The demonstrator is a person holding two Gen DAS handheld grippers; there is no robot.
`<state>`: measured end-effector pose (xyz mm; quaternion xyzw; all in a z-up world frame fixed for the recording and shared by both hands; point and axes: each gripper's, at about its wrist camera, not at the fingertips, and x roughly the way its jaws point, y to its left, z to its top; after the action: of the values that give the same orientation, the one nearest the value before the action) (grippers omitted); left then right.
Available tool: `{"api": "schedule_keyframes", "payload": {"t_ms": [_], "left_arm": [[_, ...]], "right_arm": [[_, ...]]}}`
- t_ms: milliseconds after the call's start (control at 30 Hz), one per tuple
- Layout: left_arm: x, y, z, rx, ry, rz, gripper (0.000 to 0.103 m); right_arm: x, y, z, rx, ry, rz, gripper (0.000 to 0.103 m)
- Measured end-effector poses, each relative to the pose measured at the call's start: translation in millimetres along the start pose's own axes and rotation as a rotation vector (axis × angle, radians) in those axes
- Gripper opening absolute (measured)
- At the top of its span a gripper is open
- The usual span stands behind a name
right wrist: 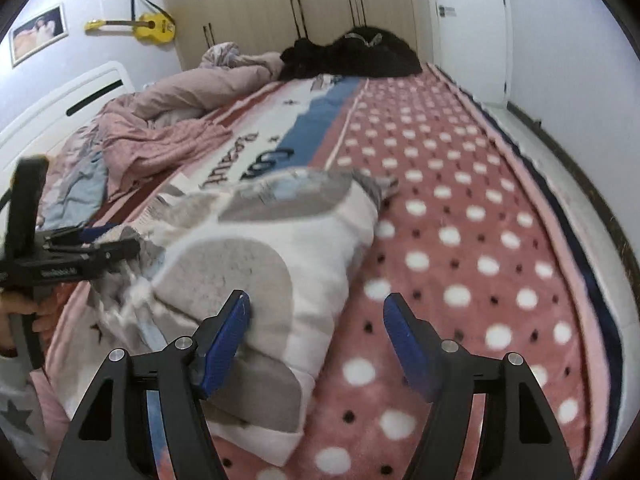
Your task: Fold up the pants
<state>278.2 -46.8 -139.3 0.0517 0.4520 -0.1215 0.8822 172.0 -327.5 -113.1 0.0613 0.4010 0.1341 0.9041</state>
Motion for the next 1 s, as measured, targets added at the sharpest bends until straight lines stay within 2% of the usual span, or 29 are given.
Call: {"api": "schedule_keyframes", "payload": {"t_ms": [100,167,233,333,367,467,533,600,700,733,767,800,833,867,900,1000], "left_arm": [[-4,16,-17,-0.029,-0.001,-0.002,0.084],[-5,23,-20,-0.046,0.001,-0.021,0.085],[-7,25,-16,-0.059,0.004,-0.046,0.085],[-17,28,-2,-0.062,-0.038,-0.150,0.085],[-18,31,4,-0.072,-0.050,-0.206,0.086],[-3,40,22,-0.120,0.007,-0.338,0.089],[14,46,30,-0.149,0.046,-0.358,0.089],[30,49,33,-0.168,0.093,-0.380,0.089],[50,49,32,-0.209,0.155,-0.468,0.089],[52,48,32,-0.216,0.154,-0.485,0.087],[53,47,32,-0.220,0.153,-0.502,0.082],[54,44,32,-0.230,0.158,-0.535,0.065],[55,43,32,-0.239,0.168,-0.544,0.056],[55,41,32,-0.240,0.172,-0.534,0.054],[54,39,32,-0.233,0.171,-0.523,0.048],[43,35,31,-0.211,0.150,-0.524,0.023]], "right_arm": [[9,-6,-9,0.024,0.031,0.030,0.069],[13,-7,-13,0.026,0.042,0.028,0.073],[16,-9,-18,0.035,0.054,0.039,0.073],[13,-13,-14,0.060,0.056,0.074,0.073],[11,-17,-10,0.082,0.053,0.100,0.073],[8,-23,2,0.121,0.045,0.140,0.073],[14,-25,11,0.126,0.065,0.193,0.073],[28,-23,17,0.122,0.122,0.256,0.073],[52,-21,18,0.136,0.188,0.312,0.073],[56,-19,18,0.138,0.189,0.323,0.073],[61,-18,18,0.142,0.186,0.348,0.068],[64,-16,19,0.150,0.185,0.370,0.063],[66,-15,19,0.157,0.187,0.383,0.055],[68,-12,18,0.162,0.191,0.387,0.048],[68,-9,19,0.154,0.193,0.375,0.045],[63,2,21,0.113,0.175,0.335,0.034]]}}
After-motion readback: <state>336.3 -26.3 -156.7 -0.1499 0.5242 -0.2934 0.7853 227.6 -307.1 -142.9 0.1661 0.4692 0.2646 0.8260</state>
